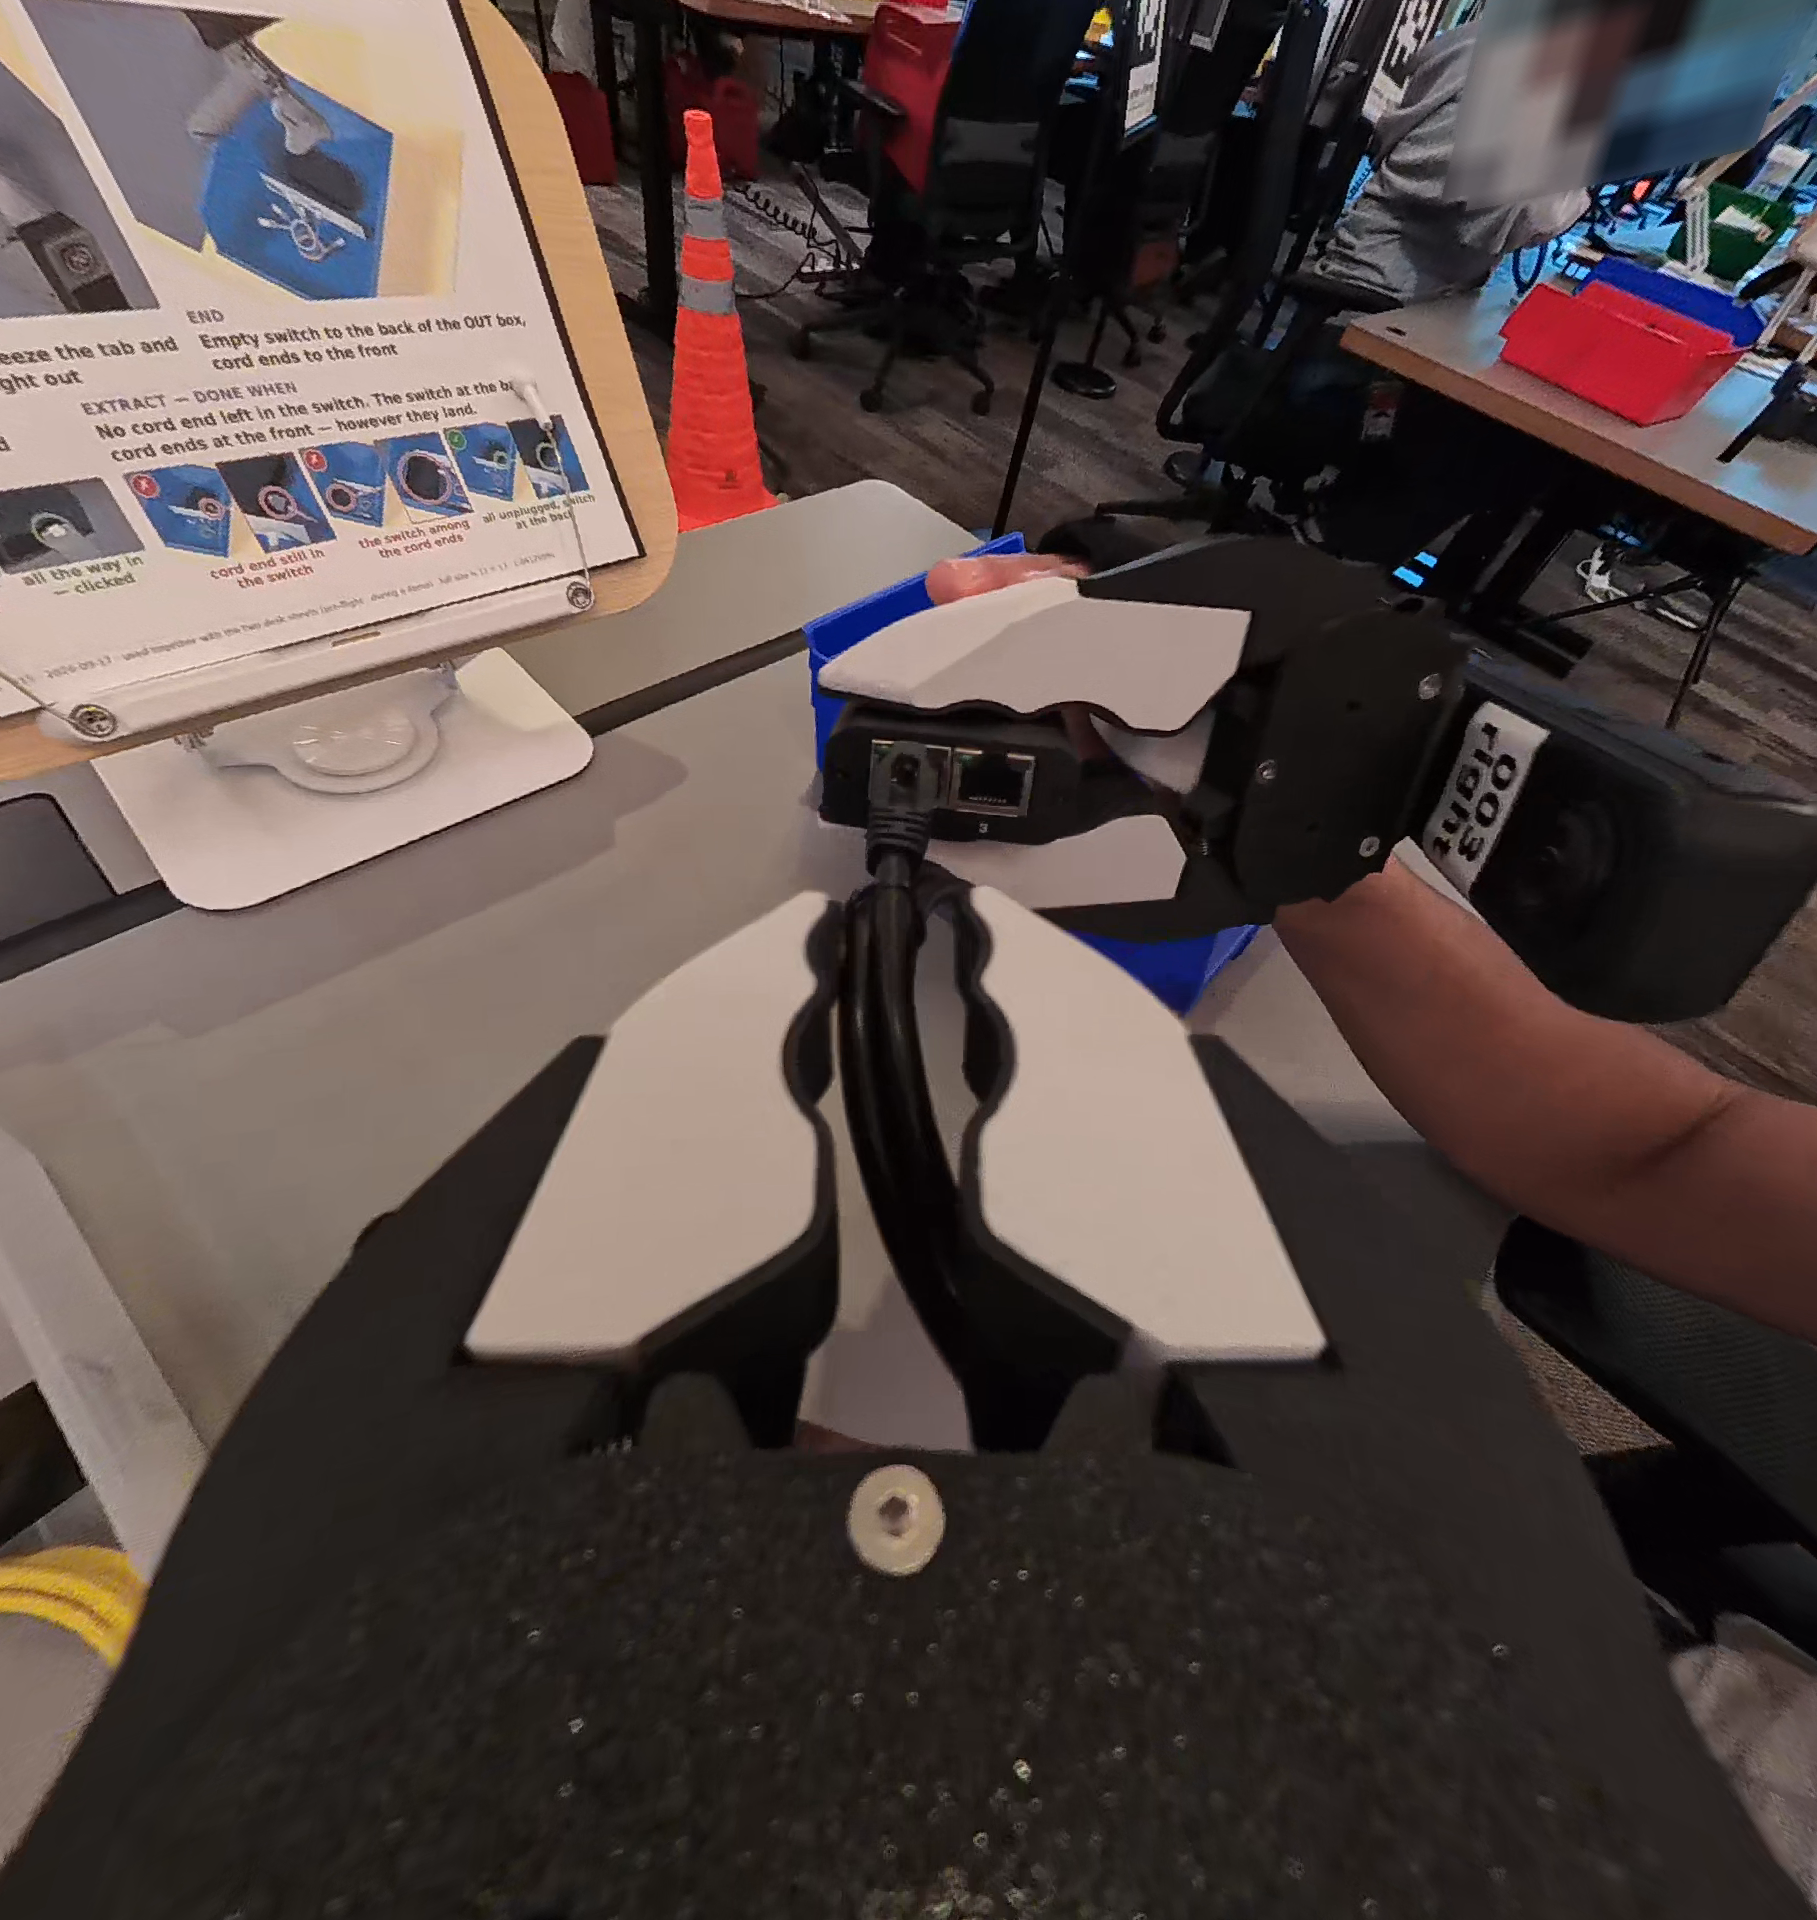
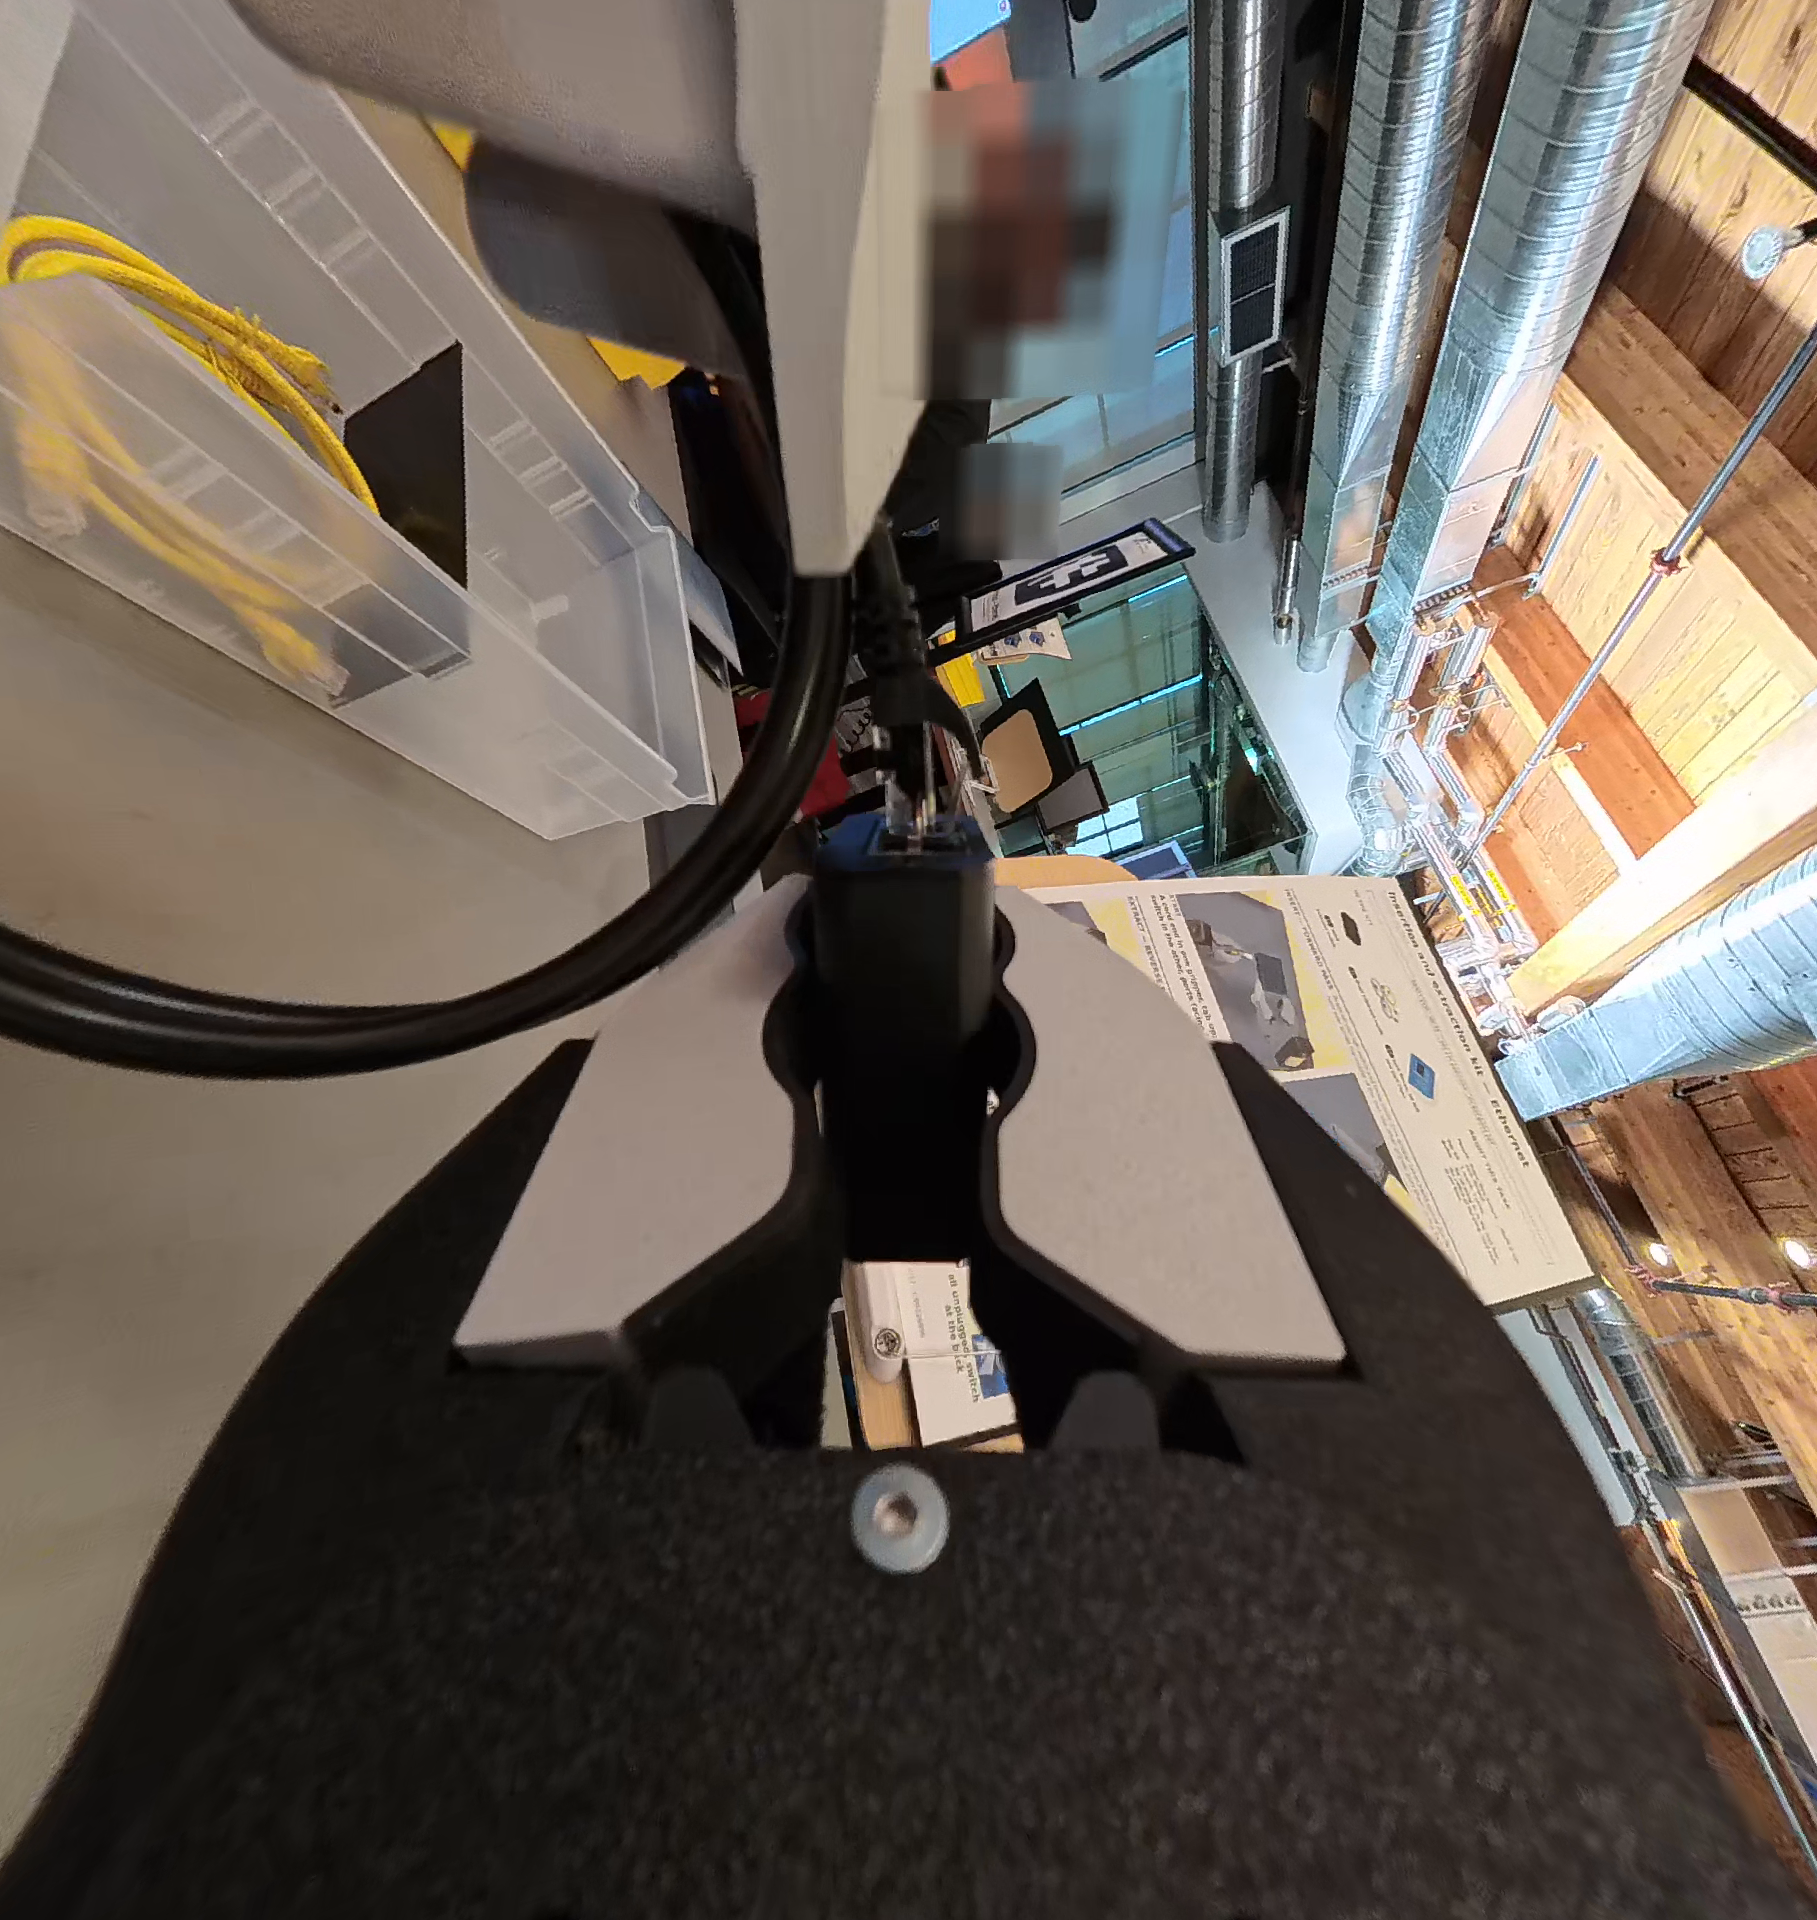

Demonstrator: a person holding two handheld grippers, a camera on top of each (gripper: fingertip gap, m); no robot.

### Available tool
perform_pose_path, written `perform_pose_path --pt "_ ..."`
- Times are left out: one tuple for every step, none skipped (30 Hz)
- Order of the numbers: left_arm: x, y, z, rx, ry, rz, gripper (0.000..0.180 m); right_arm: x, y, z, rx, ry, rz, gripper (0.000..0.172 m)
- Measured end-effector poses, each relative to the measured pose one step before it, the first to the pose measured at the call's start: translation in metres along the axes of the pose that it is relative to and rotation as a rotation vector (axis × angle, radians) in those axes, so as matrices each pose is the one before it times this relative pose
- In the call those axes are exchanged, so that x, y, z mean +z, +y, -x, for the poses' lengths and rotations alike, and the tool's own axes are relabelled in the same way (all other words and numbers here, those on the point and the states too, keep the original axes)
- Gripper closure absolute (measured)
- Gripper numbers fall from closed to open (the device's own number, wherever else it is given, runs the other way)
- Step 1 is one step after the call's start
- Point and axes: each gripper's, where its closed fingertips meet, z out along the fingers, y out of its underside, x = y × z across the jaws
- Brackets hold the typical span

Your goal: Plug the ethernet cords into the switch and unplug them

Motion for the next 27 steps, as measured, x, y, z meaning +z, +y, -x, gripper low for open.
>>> perform_pose_path --pt "0.00037 0.00019 0.00277 -0.0010 -0.0174 0.0001 0.166 -0.00006 -0.00067 0.00012 -0.0025 0.0011 -0.0012 0.146" --pt "-0.00002 -0.00035 0.00115 -0.0028 -0.0035 -0.0009 0.166 -0.00025 -0.00092 0.00013 0.0012 -0.0006 -0.0041 0.146" --pt "-0.00009 -0.00002 0.00027 -0.0042 0.0008 0.0028 0.166 -0.00011 -0.00052 0.00019 0.0056 -0.0024 -0.0015 0.146" --pt "-0.00034 -0.00029 -0.00042 -0.0025 0.0034 0.0005 0.166 -0.00021 -0.00032 0.00010 0.0022 -0.0010 -0.0021 0.146" --pt "-0.00012 -0.00017 -0.00034 0.0015 -0.0007 0.0001 0.167 -0.00012 -0.00035 -0.00015 0.0012 0.0006 -0.0037 0.146" --pt "-0.00005 0.00047 -0.00015 0.0084 -0.0042 0.0064 0.167 0.00000 -0.00001 0.00060 0.0041 -0.0056 -0.0016 0.146" --pt "-0.00032 -0.00003 -0.00059 0.0085 -0.0034 0.0021 0.167 -0.00003 -0.00011 0.00087 0.0040 -0.0054 -0.0031 0.146" --pt "-0.00053 0.00018 -0.00123 0.0124 0.0010 0.0029 0.167 -0.00009 -0.00063 0.00018 0.0025 -0.0004 -0.0060 0.146" --pt "-0.00065 -0.00019 -0.00057 0.0105 -0.0024 0.0050 0.167 -0.00034 -0.00083 0.00001 0.0016 0.0016 -0.0048 0.146" --pt "-0.00095 -0.00046 -0.00091 0.0097 0.0017 0.0027 0.167 -0.00025 -0.00104 0.00023 0.0025 -0.0015 -0.0050 0.146" --pt "-0.00107 -0.00077 -0.00089 0.0075 0.0029 0.0018 0.167 -0.00040 -0.00177 0.00014 0.0069 -0.0040 -0.0083 0.146" --pt "-0.00107 -0.00056 -0.00077 0.0044 0.0032 0.0065 0.168 -0.00040 -0.00137 0.00046 0.0078 -0.0069 -0.0054 0.146" --pt "-0.00080 -0.00032 -0.00095 0.0050 0.0042 0.0088 0.168 -0.00045 -0.00125 0.00062 0.0041 -0.0082 -0.0058 0.146" --pt "-0.00037 0.00057 -0.00106 0.0101 0.0045 0.0160 0.168 -0.00056 -0.00088 0.00047 -0.0048 -0.0049 -0.0044 0.146" --pt "-0.00020 0.00031 -0.00129 0.0172 0.0055 0.0149 0.168 -0.00051 -0.00058 0.00052 -0.0100 -0.0013 -0.0019 0.146" --pt "0.00010 0.00029 -0.00020 0.0149 -0.0013 0.0159 0.169 -0.00030 -0.00069 0.00060 -0.0064 -0.0007 -0.0042 0.146" --pt "-0.00001 0.00012 -0.00005 0.0120 -0.0007 0.0156 0.169 -0.00024 -0.00024 0.00049 -0.0006 -0.0011 -0.0009 0.146" --pt "-0.00042 -0.00055 0.00026 0.0067 -0.0012 0.0107 0.169 0.00020 -0.00068 0.00093 0.0030 -0.0001 -0.0006 0.146" --pt "-0.00030 0.00002 0.00052 0.0052 -0.0009 0.0131 0.169 0.00055 -0.00065 0.00140 0.0046 -0.0022 0.0011 0.146" --pt "-0.00023 0.00004 0.00054 0.0072 0.0009 0.0091 0.169 0.00029 -0.00059 0.00066 0.0016 0.0023 0.0005 0.146" --pt "-0.00025 -0.00038 0.00019 -0.0008 0.0051 0.0011 0.169 0.00014 -0.00083 0.00027 0.0058 0.0006 -0.0019 0.146" --pt "0.00008 0.00028 0.00064 -0.0039 0.0026 0.0031 0.169 0.00025 -0.00061 0.00029 0.0124 -0.0060 -0.0017 0.146" --pt "0.00016 -0.00011 0.00102 -0.0009 -0.0039 -0.0010 0.170 0.00056 -0.00028 0.00020 0.0094 -0.0017 -0.0004 0.146" --pt "0.00037 0.00125 0.00156 0.0034 -0.0080 0.0087 0.169 0.00114 0.00002 0.00058 0.0054 0.0011 0.0008 0.146" --pt "0.00048 0.00157 0.00120 0.0061 -0.0064 0.0090 0.170 0.00145 0.00077 0.00187 0.0068 -0.0070 0.0039 0.146" --pt "0.00023 0.00063 0.00005 -0.0047 0.0046 -0.0013 0.170 0.00083 0.00008 0.00059 0.0014 0.0067 -0.0020 0.147" --pt "0.00085 0.00139 -0.00018 -0.0056 0.0018 0.0019 0.170 0.00040 -0.00009 0.00022 0.0035 0.0047 -0.0088 0.147"
